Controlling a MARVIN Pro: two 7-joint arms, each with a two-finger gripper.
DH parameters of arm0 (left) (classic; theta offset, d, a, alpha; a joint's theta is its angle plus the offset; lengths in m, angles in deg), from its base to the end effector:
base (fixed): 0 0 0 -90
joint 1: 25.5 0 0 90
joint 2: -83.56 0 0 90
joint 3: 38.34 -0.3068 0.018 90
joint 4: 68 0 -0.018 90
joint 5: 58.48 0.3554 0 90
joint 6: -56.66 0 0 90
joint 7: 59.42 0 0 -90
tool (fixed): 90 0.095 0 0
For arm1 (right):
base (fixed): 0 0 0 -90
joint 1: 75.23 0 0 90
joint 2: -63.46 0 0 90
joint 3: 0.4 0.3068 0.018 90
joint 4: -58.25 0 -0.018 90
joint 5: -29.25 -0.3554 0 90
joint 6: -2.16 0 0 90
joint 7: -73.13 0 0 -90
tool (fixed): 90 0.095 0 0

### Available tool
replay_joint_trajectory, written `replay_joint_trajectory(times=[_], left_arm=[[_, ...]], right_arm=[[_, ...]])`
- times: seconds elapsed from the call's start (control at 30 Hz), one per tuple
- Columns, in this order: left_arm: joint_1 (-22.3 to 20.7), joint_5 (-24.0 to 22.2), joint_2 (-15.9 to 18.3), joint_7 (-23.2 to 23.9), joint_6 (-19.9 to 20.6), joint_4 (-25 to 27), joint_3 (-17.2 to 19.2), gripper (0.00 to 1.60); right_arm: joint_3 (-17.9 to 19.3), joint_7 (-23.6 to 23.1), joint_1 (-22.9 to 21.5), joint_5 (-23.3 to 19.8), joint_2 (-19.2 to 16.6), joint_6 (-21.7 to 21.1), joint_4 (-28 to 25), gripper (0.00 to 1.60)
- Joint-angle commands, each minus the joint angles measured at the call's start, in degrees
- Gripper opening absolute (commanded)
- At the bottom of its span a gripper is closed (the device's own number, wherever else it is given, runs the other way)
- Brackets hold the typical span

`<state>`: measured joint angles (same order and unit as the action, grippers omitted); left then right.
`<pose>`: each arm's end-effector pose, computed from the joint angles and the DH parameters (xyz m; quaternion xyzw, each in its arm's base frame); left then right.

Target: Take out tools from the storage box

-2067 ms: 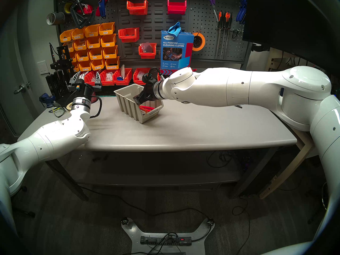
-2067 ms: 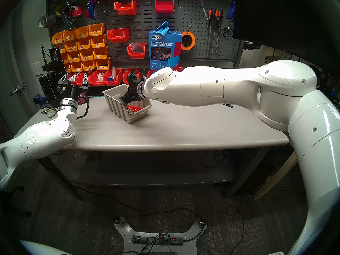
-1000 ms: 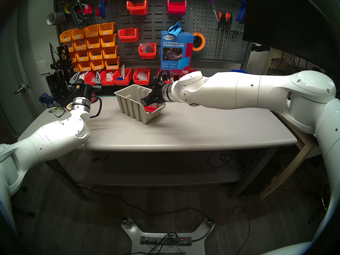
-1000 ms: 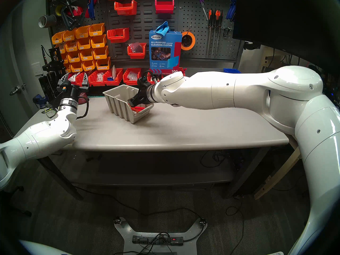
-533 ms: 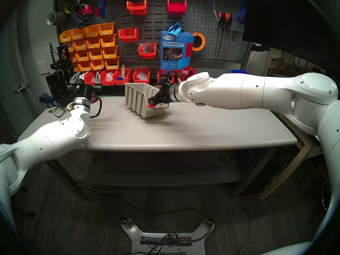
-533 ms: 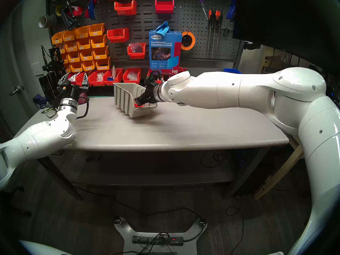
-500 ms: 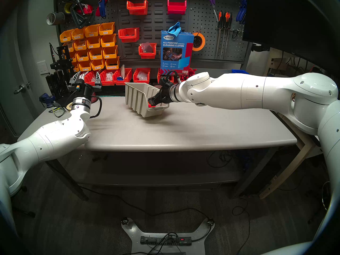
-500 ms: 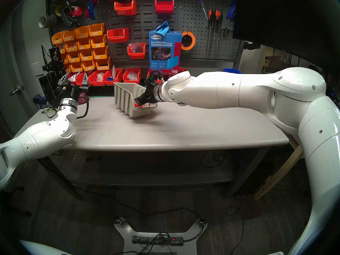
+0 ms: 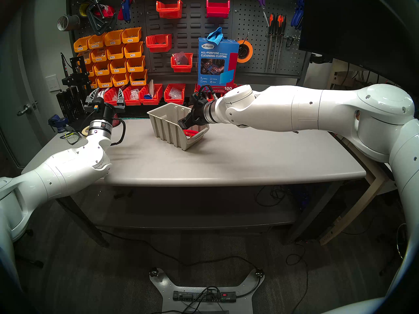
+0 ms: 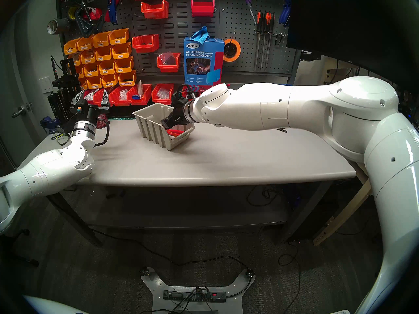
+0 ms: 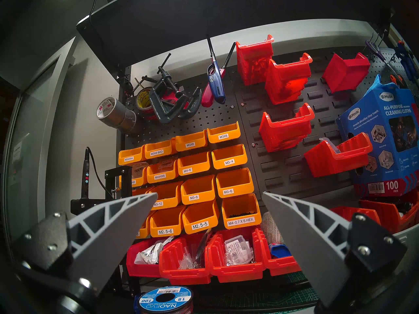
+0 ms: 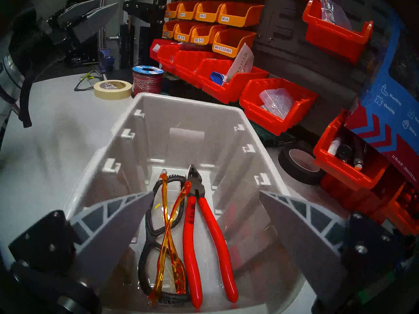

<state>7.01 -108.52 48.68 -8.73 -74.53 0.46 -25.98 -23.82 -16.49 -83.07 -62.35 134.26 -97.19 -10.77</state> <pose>0.5708 0.1932 -0.1776 -0.4998 0.0107 -0.8544 0.1421 0.6055 0.2082 -0.1038 -0.7406 -0.4077 -0.5170 0.1338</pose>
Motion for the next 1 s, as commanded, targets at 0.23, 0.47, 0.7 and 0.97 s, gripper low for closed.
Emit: replay_joint_trajectory(times=[0.23,0.47,0.7,0.97], left_arm=[[-0.77,-0.14,-0.03,-0.12,-0.07,-0.14,0.59,1.6],[-0.77,-0.14,-0.03,-0.11,-0.07,-0.14,0.6,1.6],[-0.77,-0.14,-0.03,-0.11,-0.07,-0.14,0.6,1.6],[-0.77,-0.14,-0.03,-0.11,-0.07,-0.14,0.6,1.6]], right_arm=[[-0.37,0.78,-1.81,1.29,-1.08,-0.38,-4.1,1.48],[-0.94,1.48,-1.25,1.37,-1.58,-0.61,-6.0,1.35],[-1.51,1.66,-0.78,1.57,-1.3,-0.81,-6.28,1.15],[-2.76,-0.06,-0.65,2.71,0.34,-1.83,-5.04,1.36]])
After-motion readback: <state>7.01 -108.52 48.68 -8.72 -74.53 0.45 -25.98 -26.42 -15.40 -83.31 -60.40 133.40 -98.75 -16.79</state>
